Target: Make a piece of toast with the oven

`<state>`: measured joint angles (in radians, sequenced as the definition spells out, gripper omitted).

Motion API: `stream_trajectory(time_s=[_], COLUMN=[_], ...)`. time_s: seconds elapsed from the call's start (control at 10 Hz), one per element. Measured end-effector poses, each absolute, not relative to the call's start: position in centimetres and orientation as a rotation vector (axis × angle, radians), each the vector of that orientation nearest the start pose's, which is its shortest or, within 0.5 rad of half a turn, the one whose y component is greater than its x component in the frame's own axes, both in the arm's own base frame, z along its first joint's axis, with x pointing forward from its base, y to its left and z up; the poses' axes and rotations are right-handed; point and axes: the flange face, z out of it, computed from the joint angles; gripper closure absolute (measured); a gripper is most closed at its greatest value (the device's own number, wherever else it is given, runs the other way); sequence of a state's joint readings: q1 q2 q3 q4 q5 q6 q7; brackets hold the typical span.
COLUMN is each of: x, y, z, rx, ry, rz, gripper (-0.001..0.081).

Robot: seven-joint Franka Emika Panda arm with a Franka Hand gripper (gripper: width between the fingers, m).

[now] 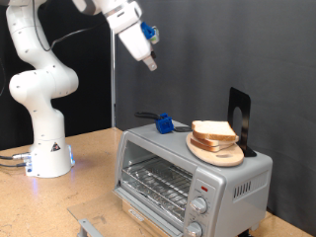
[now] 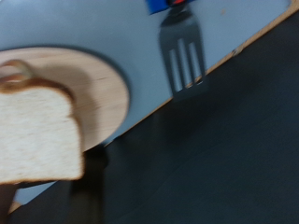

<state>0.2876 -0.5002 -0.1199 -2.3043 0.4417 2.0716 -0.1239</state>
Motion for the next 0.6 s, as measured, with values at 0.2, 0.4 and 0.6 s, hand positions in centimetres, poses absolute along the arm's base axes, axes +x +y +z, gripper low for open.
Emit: stream_trajectory(time_s=[0.2, 0.4, 0.6], x=[40.5, 39.7, 39.4], y=[11.0, 12.6, 12.7], z=[57.0, 56.8, 56.6], rx=[-2.733, -2.770, -2.760], ry=[-0.204, -0.227, -0.219], rz=[-0.297, -0.307, -0.335], gripper=[0.0124, 0.0124, 0.0124])
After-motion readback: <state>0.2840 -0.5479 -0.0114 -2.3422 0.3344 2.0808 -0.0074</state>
